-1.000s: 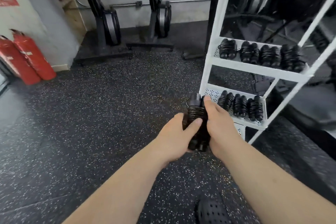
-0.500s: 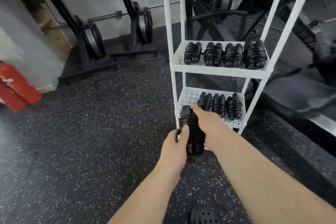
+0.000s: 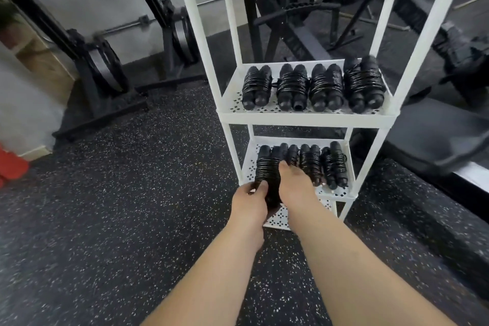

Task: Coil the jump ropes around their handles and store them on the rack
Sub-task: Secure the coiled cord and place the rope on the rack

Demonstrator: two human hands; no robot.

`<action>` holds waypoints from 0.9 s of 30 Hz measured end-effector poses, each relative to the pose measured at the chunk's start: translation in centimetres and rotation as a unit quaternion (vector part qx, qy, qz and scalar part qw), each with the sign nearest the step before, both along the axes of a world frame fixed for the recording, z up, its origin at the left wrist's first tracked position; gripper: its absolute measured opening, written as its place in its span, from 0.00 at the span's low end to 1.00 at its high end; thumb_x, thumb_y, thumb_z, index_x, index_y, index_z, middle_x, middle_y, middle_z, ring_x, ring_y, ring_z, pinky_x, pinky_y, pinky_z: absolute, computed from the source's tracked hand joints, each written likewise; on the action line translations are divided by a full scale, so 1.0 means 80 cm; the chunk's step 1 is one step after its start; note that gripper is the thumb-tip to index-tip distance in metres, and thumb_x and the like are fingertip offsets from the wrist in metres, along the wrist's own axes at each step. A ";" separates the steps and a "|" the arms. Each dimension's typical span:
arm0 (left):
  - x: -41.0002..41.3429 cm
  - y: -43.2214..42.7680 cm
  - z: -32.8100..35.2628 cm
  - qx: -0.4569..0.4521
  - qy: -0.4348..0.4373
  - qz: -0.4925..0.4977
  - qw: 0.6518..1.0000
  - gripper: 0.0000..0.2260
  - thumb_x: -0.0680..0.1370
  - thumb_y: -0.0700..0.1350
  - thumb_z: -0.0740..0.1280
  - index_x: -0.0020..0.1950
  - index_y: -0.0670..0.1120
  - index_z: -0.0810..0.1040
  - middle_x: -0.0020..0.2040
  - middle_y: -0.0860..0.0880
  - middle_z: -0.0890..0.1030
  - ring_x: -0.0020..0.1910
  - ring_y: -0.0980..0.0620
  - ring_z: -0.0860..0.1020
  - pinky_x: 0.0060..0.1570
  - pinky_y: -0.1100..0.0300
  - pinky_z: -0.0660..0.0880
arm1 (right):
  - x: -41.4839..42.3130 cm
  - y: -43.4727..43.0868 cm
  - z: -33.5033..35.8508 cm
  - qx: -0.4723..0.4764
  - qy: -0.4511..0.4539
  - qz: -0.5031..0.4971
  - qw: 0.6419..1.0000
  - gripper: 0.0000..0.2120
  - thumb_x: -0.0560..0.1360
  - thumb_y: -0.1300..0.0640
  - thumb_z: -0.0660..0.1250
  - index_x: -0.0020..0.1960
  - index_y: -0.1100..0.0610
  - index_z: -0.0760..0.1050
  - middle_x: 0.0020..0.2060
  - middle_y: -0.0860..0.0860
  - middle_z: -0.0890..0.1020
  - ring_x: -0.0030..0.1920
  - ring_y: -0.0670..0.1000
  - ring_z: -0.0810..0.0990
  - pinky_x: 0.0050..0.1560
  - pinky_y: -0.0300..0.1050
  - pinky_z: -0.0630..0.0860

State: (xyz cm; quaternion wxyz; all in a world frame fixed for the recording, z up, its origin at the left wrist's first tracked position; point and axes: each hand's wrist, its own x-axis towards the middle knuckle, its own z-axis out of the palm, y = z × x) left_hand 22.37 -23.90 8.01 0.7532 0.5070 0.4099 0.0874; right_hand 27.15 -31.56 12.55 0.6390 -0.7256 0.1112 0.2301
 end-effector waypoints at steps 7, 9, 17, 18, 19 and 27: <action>0.085 0.032 -0.030 0.046 0.077 0.013 0.996 0.11 0.86 0.46 0.67 0.60 0.39 0.80 0.50 0.40 0.86 0.43 0.43 0.82 0.42 0.50 0.81 | 0.016 0.006 -0.034 -0.016 0.009 -0.024 1.000 0.12 0.88 0.45 0.59 0.63 0.51 0.74 0.48 0.47 0.79 0.46 0.47 0.76 0.56 0.48 0.70; 0.099 0.038 -0.042 0.096 0.091 0.004 0.991 0.11 0.86 0.47 0.66 0.60 0.39 0.80 0.50 0.40 0.85 0.41 0.45 0.79 0.38 0.56 0.76 | 0.021 0.006 -0.037 -0.008 0.018 -0.030 0.999 0.18 0.87 0.45 0.60 0.71 0.55 0.74 0.55 0.50 0.80 0.50 0.49 0.76 0.57 0.48 0.69; 0.136 0.054 -0.057 0.210 0.150 -0.038 0.966 0.14 0.87 0.48 0.63 0.64 0.39 0.76 0.53 0.41 0.83 0.44 0.42 0.80 0.38 0.57 0.72 | 0.036 0.010 -0.048 0.001 0.023 -0.044 0.999 0.22 0.87 0.45 0.62 0.77 0.54 0.72 0.63 0.53 0.80 0.62 0.55 0.77 0.64 0.51 0.72; 0.140 0.054 -0.056 0.216 0.154 -0.031 0.964 0.15 0.86 0.49 0.63 0.67 0.39 0.74 0.56 0.40 0.82 0.50 0.39 0.81 0.44 0.55 0.75 | 0.036 0.012 -0.049 0.006 0.023 -0.045 0.999 0.21 0.86 0.45 0.62 0.75 0.54 0.73 0.58 0.52 0.80 0.59 0.55 0.78 0.63 0.51 0.73; 0.145 0.054 -0.056 0.219 0.161 -0.035 0.962 0.17 0.86 0.49 0.63 0.69 0.39 0.72 0.60 0.39 0.81 0.56 0.38 0.81 0.50 0.52 0.76 | 0.037 0.014 -0.050 0.010 0.025 -0.044 0.999 0.18 0.86 0.45 0.62 0.71 0.53 0.75 0.54 0.51 0.80 0.56 0.54 0.79 0.60 0.51 0.74; 0.167 0.066 -0.068 0.273 0.199 -0.089 0.937 0.15 0.86 0.45 0.62 0.71 0.40 0.74 0.65 0.40 0.80 0.62 0.38 0.80 0.59 0.47 0.76 | 0.037 0.020 -0.050 0.028 0.034 -0.058 0.997 0.11 0.86 0.45 0.63 0.46 0.47 0.74 0.46 0.48 0.83 0.48 0.51 0.83 0.53 0.51 0.81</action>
